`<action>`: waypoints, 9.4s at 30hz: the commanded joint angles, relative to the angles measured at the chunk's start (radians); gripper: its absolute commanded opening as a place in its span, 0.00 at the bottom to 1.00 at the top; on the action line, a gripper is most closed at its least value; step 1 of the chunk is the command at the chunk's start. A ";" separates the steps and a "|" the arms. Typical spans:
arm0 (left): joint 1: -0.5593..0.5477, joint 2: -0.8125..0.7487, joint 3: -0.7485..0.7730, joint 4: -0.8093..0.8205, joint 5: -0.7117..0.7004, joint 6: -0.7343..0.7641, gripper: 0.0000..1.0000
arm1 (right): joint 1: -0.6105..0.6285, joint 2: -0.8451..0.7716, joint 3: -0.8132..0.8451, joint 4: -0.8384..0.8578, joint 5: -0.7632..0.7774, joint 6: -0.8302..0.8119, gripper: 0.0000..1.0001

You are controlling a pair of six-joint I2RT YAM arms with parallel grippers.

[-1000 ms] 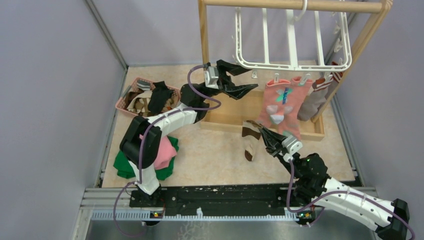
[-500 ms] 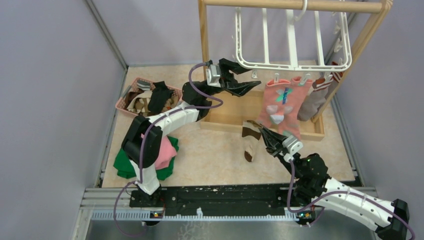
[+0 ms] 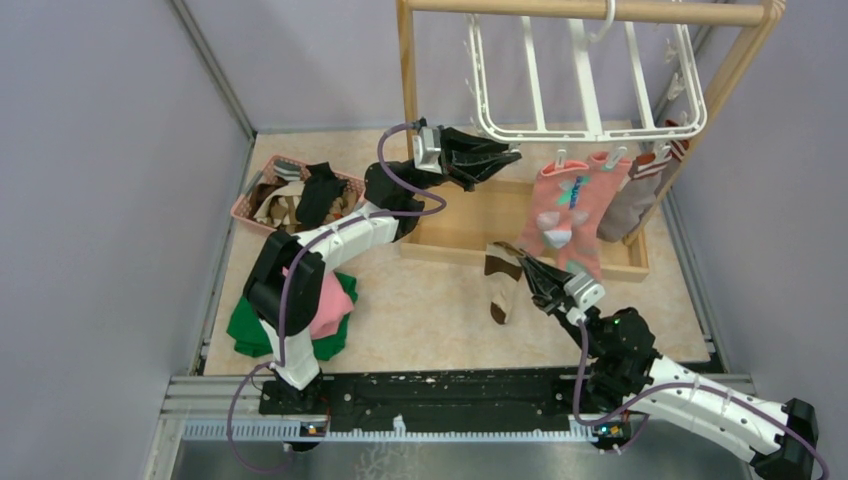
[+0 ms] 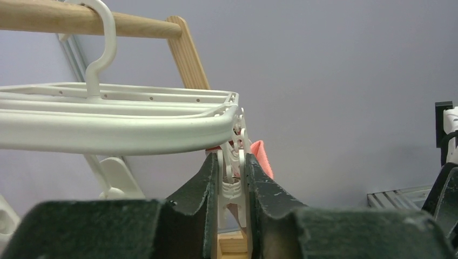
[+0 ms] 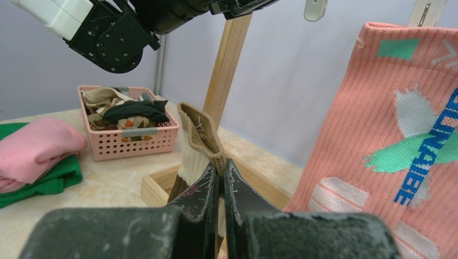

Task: Clip the socks to the hanger
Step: Open the clamp at the hanger, then clamp the sock onto the hanger, then pick up the sock from the bin.

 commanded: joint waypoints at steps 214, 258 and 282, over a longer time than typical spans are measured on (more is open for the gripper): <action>0.774 -0.465 -0.530 -1.083 -0.980 -0.388 0.99 | -0.457 0.374 0.015 0.203 -0.528 0.543 0.74; 0.909 -0.390 -0.471 -1.039 -0.947 -0.680 0.00 | -0.458 0.324 0.014 0.181 -0.527 0.536 0.74; 0.888 -0.816 -0.740 -0.490 -0.137 -0.206 0.00 | -0.458 0.335 0.019 0.197 -0.577 0.532 0.75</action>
